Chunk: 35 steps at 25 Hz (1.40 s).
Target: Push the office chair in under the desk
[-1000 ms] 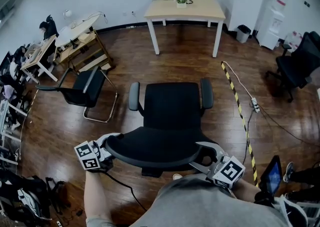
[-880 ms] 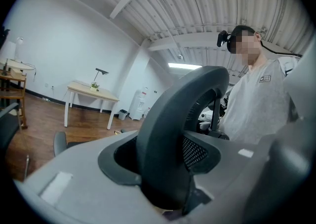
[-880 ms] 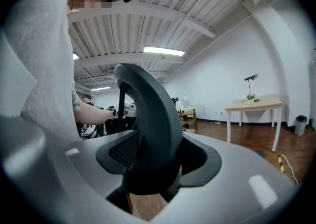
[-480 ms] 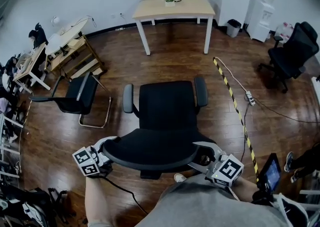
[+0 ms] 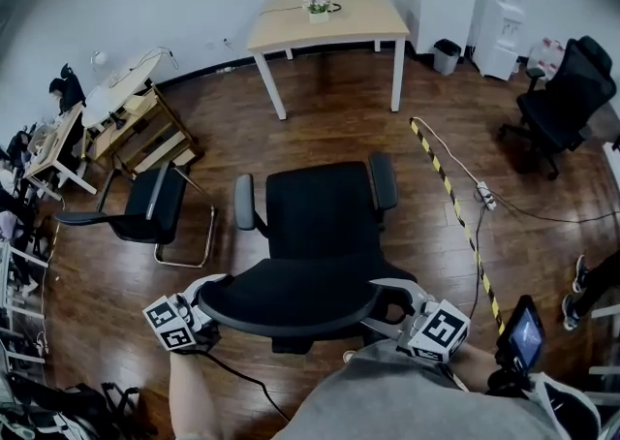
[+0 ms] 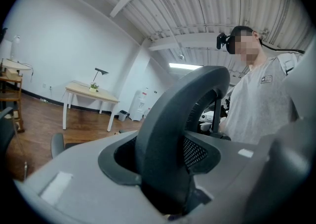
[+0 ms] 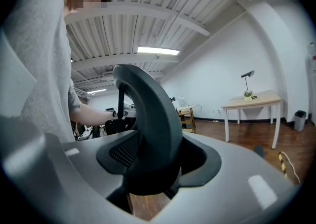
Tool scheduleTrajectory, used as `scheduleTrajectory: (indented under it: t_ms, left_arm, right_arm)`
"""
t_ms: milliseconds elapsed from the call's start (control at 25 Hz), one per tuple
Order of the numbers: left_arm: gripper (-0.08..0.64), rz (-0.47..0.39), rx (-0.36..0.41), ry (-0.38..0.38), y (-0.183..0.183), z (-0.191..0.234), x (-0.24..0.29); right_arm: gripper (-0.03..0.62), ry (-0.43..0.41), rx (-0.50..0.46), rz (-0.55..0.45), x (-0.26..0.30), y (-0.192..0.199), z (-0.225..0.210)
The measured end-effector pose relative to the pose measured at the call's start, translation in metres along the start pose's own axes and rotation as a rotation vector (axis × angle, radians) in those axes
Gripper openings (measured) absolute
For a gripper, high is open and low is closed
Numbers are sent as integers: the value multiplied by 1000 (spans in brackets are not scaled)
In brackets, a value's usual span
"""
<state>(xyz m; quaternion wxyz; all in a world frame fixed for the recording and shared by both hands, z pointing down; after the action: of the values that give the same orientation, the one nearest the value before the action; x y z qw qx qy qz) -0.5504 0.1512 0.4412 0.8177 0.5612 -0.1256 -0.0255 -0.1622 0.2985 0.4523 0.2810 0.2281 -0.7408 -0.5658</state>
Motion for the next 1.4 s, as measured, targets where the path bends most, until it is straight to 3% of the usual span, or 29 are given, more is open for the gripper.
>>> scheduleTrajectory:
  t_ms: [520,1400]
  left_arm:
    - [218,-7,-2,13,-36,70,54]
    - [213,-24,3,-11,-97,166,178]
  right_arm:
    - [243,5,6,-4,28,-20,-81]
    - [241,-40,-10,27,45,-67,-266]
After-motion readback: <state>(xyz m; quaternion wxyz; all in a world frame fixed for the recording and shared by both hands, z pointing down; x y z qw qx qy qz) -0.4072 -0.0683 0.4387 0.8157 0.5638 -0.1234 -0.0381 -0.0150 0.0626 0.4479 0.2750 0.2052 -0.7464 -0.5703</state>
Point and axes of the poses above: the fingertips, and each gripper's own axes: x forward along the fingers, z to its left, y out of its underside, the point moved 10 cm from there along -x, backward along the fingers, and after that the axes turned 1 degree about y, right-handed, at the moved point
